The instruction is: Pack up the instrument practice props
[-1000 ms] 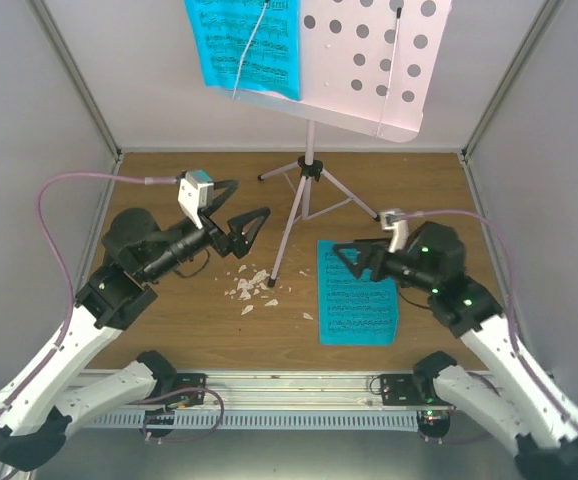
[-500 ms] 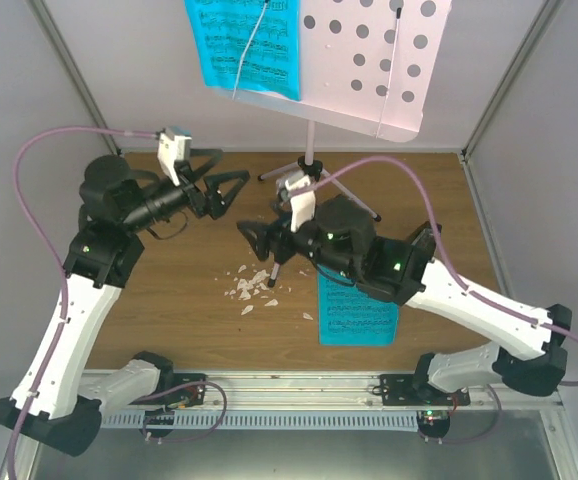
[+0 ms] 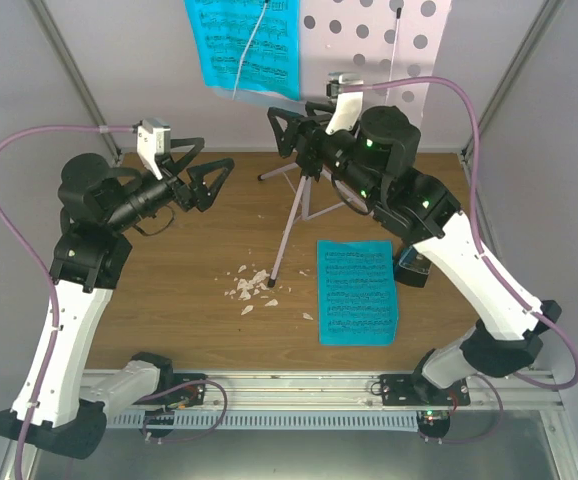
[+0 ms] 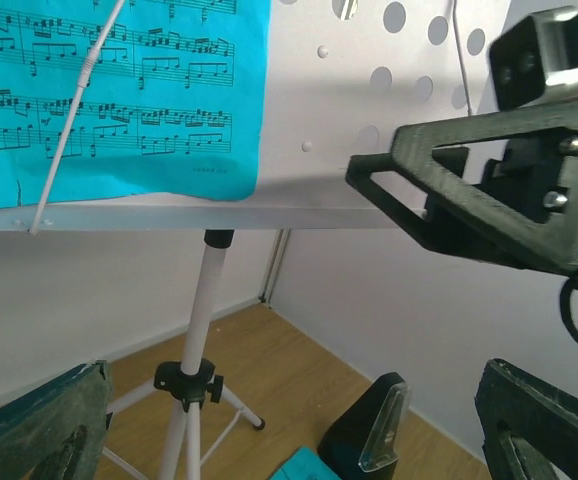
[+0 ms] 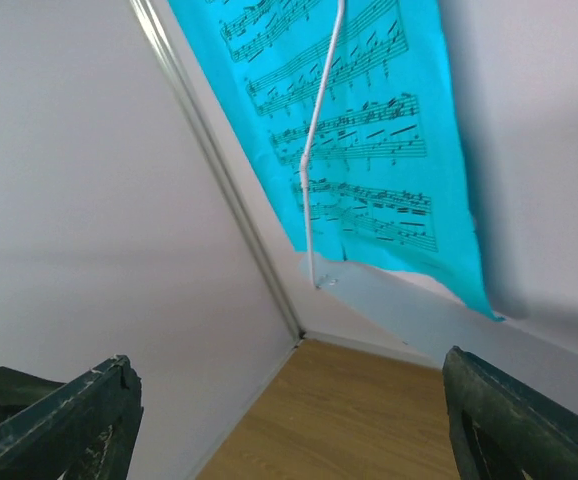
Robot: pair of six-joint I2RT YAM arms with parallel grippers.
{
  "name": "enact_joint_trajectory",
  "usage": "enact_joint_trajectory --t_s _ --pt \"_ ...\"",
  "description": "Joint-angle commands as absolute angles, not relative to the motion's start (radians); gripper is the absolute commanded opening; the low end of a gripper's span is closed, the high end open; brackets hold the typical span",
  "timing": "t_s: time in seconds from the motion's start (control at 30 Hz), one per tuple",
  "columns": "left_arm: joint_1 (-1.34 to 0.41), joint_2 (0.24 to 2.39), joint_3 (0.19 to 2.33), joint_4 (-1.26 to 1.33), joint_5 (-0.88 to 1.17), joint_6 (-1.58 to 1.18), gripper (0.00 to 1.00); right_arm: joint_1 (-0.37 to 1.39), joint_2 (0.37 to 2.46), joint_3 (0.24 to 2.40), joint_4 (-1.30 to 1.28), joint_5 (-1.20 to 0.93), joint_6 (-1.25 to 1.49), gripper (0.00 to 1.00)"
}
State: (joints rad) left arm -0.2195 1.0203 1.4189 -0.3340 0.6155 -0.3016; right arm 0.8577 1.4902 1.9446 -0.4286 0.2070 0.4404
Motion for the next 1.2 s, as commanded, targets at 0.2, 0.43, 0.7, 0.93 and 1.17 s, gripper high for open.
enact_joint_trajectory --t_s 0.2,0.43,0.7,0.93,1.17 --pt "-0.212 0.964 1.388 -0.338 0.599 -0.279 0.99 0.741 1.587 2.091 -0.503 0.074 0.514 0.77" --pt "-0.213 0.955 1.378 -0.34 0.595 -0.269 0.99 0.732 1.654 2.168 -0.503 0.109 0.492 0.72" --pt "-0.213 0.951 1.379 -0.34 0.597 -0.265 0.99 0.732 1.701 2.204 -0.472 0.144 0.472 0.66" --pt "-0.213 0.952 1.376 -0.333 0.596 -0.26 0.99 0.732 1.721 2.209 -0.457 0.18 0.462 0.69" --pt "-0.213 1.004 1.397 -0.299 0.623 -0.269 0.99 0.731 1.743 2.211 -0.409 0.165 0.442 0.65"
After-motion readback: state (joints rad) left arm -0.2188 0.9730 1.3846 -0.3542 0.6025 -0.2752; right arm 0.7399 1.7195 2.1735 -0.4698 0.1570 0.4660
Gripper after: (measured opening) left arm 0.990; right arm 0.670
